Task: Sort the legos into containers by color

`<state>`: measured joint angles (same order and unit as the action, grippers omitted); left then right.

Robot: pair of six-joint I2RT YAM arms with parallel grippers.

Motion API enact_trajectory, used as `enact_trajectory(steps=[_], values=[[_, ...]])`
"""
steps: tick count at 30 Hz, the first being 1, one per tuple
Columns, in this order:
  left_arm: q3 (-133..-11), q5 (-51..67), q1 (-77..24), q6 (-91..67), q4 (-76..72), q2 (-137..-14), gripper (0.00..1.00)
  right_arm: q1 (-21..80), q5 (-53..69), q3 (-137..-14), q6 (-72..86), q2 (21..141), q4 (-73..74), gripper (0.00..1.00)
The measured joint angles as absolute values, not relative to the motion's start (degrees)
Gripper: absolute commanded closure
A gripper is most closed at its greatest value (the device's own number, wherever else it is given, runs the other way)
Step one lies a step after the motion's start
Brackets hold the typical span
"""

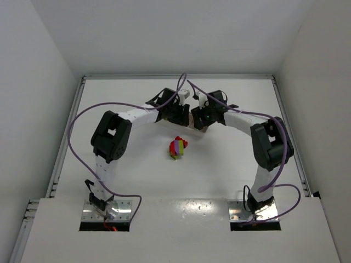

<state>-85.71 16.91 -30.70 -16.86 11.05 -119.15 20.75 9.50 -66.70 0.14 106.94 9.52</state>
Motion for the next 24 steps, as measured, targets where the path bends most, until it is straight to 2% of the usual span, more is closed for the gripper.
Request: enact_trajectory(steps=[3,5,12,17,24], values=[[-85.89,16.78,-31.18,-16.80,11.09,-119.15,0.34,20.75,9.58,-66.70,0.21,106.83,9.50,0.26],[-86.00,16.56,-31.33,-16.80,11.16,-119.15,0.33,20.75,9.58,-66.70,0.45,106.43,9.54,0.20],[-85.21,14.57,-31.33,-17.63,10.09,-117.64,0.33,20.75,9.47,-66.61,1.30,100.47,9.17,0.19],[-79.55,14.13,-31.14,-19.33,7.07,-108.40,0.33,20.75,11.55,-66.61,0.64,94.13,9.23,0.19],[-77.30,17.93,-27.16,-20.23,6.76,-94.61,0.33,21.17,25.87,-67.24,-10.87,89.60,17.72,0.14]])
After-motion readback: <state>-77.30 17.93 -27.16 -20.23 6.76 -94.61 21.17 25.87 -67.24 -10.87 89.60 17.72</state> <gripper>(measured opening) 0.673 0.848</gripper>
